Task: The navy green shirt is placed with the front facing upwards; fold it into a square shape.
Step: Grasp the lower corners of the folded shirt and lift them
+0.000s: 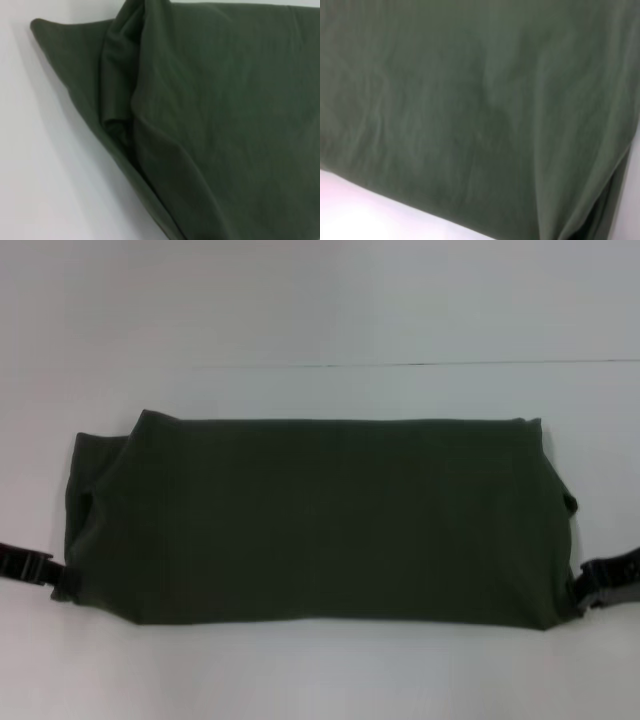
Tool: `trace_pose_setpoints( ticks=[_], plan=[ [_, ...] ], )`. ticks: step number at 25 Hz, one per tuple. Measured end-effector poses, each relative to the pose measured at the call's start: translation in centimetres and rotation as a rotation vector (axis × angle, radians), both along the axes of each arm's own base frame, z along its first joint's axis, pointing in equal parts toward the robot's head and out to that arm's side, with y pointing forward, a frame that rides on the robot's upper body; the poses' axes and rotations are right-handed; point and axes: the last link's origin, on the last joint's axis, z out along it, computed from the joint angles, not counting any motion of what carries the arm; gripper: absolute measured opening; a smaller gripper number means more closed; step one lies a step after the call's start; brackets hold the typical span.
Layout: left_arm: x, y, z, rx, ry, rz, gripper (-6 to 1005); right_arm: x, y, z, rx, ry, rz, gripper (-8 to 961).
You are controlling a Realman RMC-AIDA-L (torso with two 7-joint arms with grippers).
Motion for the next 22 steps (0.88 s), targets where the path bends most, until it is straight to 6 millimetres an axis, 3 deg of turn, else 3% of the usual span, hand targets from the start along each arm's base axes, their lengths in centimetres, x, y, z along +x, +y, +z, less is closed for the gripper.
trace_pose_setpoints(
  ticks=[8,22],
  plan=[
    [-0.3,-1.6,0.2,-0.065,-0.012,0.035,39,0.4,-1.6,-0.9,-0.089,-0.013,-0.011,26],
    [-0.2,-3.2,0.9,-0.130,-0.021,0.057,40,0.2,-2.9,-0.6,-0.170,0.013,-0.020,31]
  ],
)
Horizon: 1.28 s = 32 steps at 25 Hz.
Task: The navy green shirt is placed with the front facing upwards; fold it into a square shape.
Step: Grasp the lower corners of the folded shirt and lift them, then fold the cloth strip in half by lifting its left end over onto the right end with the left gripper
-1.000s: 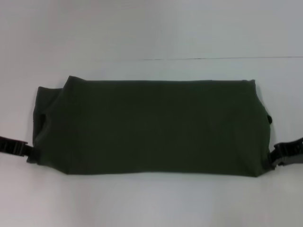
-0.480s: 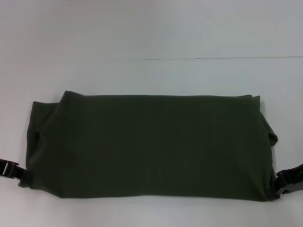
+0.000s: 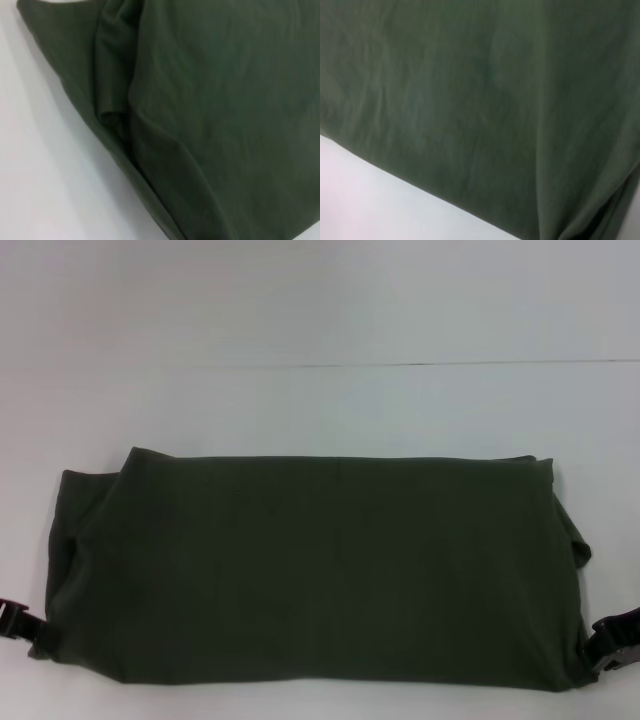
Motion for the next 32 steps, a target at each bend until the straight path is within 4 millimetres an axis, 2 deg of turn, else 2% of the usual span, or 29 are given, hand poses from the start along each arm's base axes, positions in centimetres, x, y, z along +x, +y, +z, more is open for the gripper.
trace_pose_setpoints(
  ticks=[18,21,32],
  plan=[
    [0.0,-0.1,0.0,-0.003,0.000,0.002,40,-0.3,0.1,0.5,-0.001,0.015,0.003,37],
    [0.0,0.0,0.0,-0.001,0.001,0.001,40,-0.5,0.3,0.8,0.011,0.032,0.001,227],
    [0.2,0.1,0.0,0.000,-0.001,-0.003,39,-0.7,0.8,2.1,0.052,0.053,0.001,686]
  ],
)
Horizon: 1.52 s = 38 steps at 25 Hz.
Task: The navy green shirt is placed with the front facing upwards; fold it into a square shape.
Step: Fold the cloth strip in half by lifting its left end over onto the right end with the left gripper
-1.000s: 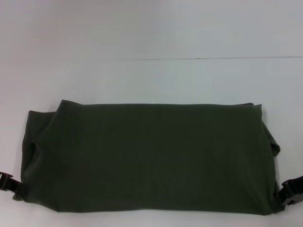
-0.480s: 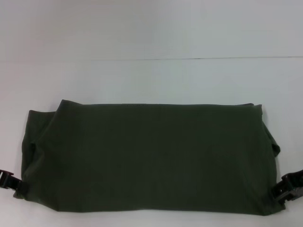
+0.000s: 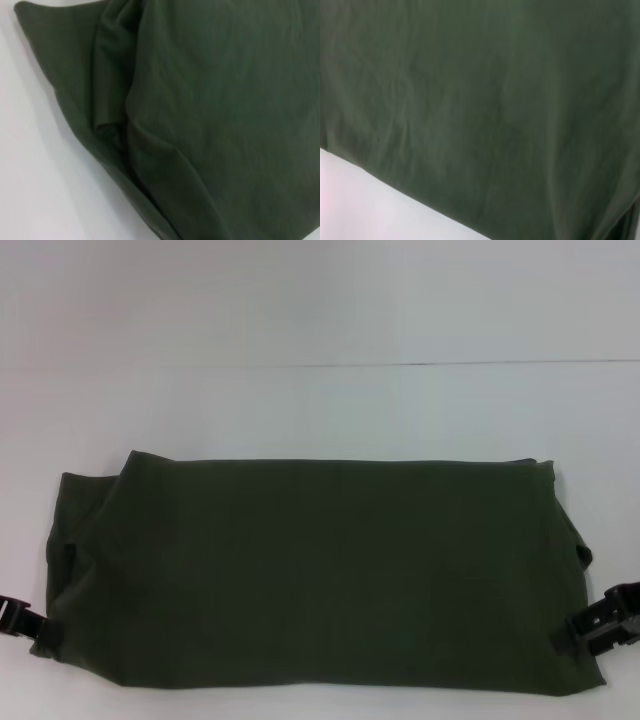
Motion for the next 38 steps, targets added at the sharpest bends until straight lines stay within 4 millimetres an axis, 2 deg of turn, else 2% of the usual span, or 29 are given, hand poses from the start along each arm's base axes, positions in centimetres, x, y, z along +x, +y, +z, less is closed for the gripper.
trace_pose_setpoints(
  ticks=[13,17,22,25,29,34,38],
  plan=[
    [-0.2,0.0,0.2,0.013,0.008,0.011,40,-0.1,1.1,5.4,0.199,0.047,-0.008,700],
    [-0.4,-0.2,0.1,0.014,0.009,0.021,39,-0.2,1.3,6.3,0.276,0.125,0.005,699],
    [-0.6,-0.4,0.1,0.023,0.005,0.037,39,-0.9,1.4,7.0,0.399,0.313,0.082,691],
    [-0.8,-0.2,0.3,0.060,-0.001,0.053,41,-1.5,1.3,6.9,0.460,0.430,0.148,692],
    [-1.1,-0.2,0.6,0.086,-0.003,0.078,50,-1.9,1.1,5.4,0.475,0.533,0.217,692],
    [-1.5,-0.7,0.5,0.082,-0.003,0.108,142,-2.5,0.9,3.3,0.487,0.603,0.300,693],
    [-2.0,-1.2,0.7,0.092,0.001,0.142,205,-3.0,0.8,2.5,0.510,0.630,0.345,694]
  ],
)
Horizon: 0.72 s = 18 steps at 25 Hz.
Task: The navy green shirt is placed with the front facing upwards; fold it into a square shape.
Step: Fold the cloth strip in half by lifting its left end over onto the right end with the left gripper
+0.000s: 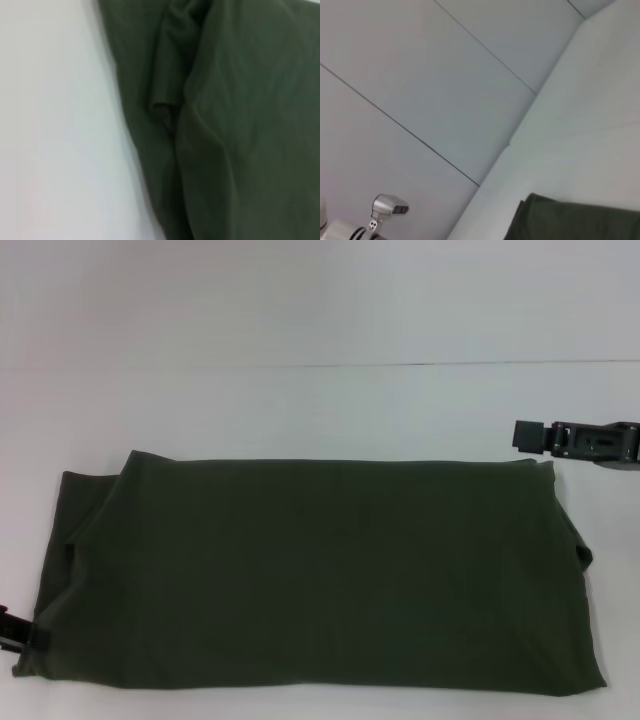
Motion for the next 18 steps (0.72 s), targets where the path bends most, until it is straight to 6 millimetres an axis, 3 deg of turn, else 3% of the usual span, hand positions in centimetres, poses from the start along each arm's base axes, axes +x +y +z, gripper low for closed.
trace_pose_setpoints(
  ticks=[10,15,18],
  plan=[
    [-0.8,-0.1,3.2,0.252,-0.122,-0.001,394,-1.1,-0.1,-1.3,0.083,0.039,0.116,696],
    [0.1,0.5,3.0,0.287,-0.210,-0.080,457,-0.9,-0.9,-2.6,0.169,0.028,0.241,697],
    [0.9,0.8,2.3,0.315,-0.281,-0.167,545,-0.4,-1.4,-3.3,0.234,-0.004,0.290,697]
  ],
)
